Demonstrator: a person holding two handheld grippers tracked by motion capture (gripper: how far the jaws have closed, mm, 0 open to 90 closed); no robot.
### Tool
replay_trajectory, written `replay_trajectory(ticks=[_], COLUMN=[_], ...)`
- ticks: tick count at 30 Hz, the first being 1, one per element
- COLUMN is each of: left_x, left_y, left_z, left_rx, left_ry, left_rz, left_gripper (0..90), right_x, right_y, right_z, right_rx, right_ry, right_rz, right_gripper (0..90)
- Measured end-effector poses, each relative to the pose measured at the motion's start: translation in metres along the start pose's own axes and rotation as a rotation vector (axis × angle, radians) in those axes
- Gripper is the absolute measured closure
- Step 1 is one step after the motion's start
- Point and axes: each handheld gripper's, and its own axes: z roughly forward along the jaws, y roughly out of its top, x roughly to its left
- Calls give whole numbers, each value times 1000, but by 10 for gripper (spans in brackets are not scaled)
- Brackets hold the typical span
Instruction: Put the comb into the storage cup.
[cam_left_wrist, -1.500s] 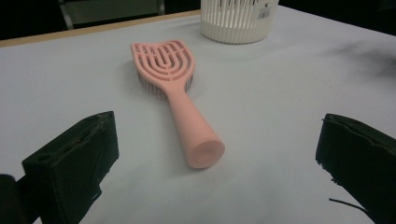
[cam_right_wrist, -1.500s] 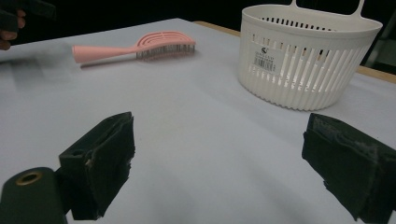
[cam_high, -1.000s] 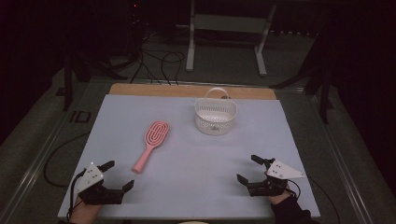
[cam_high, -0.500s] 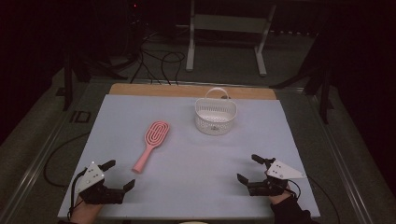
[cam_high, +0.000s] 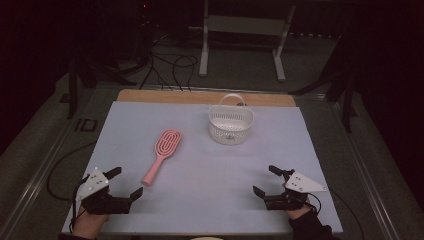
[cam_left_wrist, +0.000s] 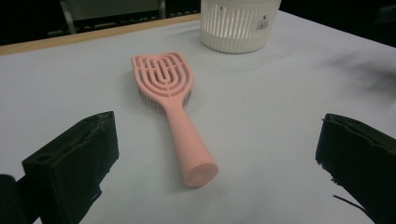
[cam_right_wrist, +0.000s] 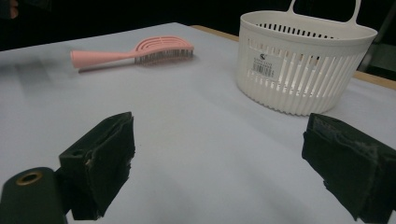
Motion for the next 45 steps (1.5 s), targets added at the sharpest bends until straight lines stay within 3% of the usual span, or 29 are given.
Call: replay_trajectory(ticks=[14, 27, 39, 45], left_x=[0, -1, -4, -2], left_y=[29, 51, 72, 80], left_z=[-3, 7, 16, 24], left_rx=[77, 148, 197, 220], left_ry=[3, 7, 8, -16], left_rz=[46, 101, 128, 122], left_gripper=[1, 1, 1, 1], right_x=[0, 0, 1, 1], right_y=[1, 1, 2, 2], right_z=[-1, -1, -1, -2], right_rx=[-7, -14, -13, -14], right_ry=[1, -4, -3, -6], right_rz=[10, 15, 19, 20], right_gripper=[92, 92, 93, 100])
